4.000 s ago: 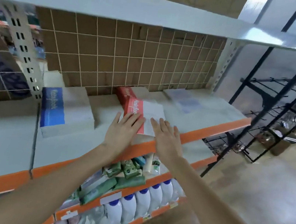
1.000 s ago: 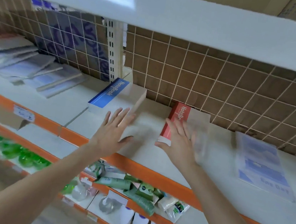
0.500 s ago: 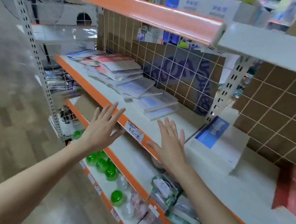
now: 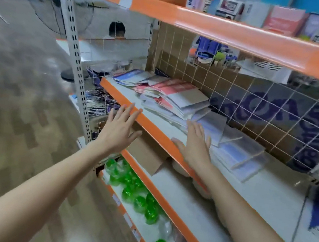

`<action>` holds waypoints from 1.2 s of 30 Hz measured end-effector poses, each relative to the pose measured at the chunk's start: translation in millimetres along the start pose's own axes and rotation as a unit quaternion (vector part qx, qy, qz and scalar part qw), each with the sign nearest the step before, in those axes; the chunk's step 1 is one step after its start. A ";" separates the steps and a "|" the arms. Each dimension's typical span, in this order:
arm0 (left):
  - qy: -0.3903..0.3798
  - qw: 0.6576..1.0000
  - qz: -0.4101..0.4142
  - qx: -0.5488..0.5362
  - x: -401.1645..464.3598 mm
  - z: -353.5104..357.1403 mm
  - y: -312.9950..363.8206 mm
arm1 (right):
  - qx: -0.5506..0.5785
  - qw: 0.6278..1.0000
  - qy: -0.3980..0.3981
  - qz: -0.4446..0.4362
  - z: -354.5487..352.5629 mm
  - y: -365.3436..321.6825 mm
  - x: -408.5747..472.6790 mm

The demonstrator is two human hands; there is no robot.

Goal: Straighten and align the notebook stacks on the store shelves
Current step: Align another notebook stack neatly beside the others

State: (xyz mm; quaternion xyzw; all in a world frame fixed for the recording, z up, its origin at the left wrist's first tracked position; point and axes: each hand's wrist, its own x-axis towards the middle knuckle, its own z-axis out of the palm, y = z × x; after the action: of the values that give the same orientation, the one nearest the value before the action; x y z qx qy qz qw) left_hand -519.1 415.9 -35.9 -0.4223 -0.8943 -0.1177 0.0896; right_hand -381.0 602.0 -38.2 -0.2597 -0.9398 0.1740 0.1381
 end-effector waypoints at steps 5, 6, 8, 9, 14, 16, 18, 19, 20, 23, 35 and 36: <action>-0.023 0.998 0.051 0.020 81.8 12.4 -30.7 | -0.008 1.000 0.015 0.026 12.0 -8.1 82.0; -0.028 0.997 0.064 0.024 99.1 15.5 -35.6 | -0.012 0.999 0.023 0.030 16.3 -8.9 98.3; -0.037 0.995 0.085 0.026 134.4 20.8 -43.1 | -0.019 0.998 0.040 0.047 24.7 -9.8 129.8; -0.044 0.994 0.094 0.024 151.6 23.1 -45.8 | -0.026 0.997 0.041 0.059 28.8 -10.2 143.8; -0.076 0.979 0.184 0.049 229.8 37.3 -51.1 | -0.051 0.994 0.010 0.098 44.2 -6.7 193.5; -0.083 0.969 0.225 0.056 254.4 46.4 -50.1 | -0.055 0.991 0.007 0.121 47.9 -3.2 202.1; -0.106 0.959 0.254 0.062 271.1 56.0 -49.4 | -0.066 0.989 -0.011 0.131 51.8 -1.9 204.2; -0.122 0.954 0.268 0.064 278.2 60.9 -50.3 | -0.069 0.989 -0.015 0.129 54.4 -1.7 204.5; -0.142 0.947 0.281 0.064 284.6 65.2 -51.9 | -0.064 0.989 -0.015 0.130 56.7 -2.4 203.4; -0.178 0.930 0.318 0.042 296.3 73.7 -58.8 | -0.059 0.987 0.008 0.147 61.8 -8.7 198.3; -0.007 0.910 0.414 -0.005 247.1 75.8 -83.8 | -0.155 0.955 -0.017 0.252 87.6 -84.3 141.1; -0.008 0.905 0.426 -0.004 241.0 75.9 -84.5 | -0.157 0.953 -0.010 0.260 91.3 -91.8 131.3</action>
State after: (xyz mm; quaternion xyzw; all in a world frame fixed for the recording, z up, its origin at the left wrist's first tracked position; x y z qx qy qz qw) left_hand -740.5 562.6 -57.3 -0.7645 -0.6293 -0.0680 0.1223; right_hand -562.0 575.2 -61.6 -0.5121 -0.8563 0.0567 0.0362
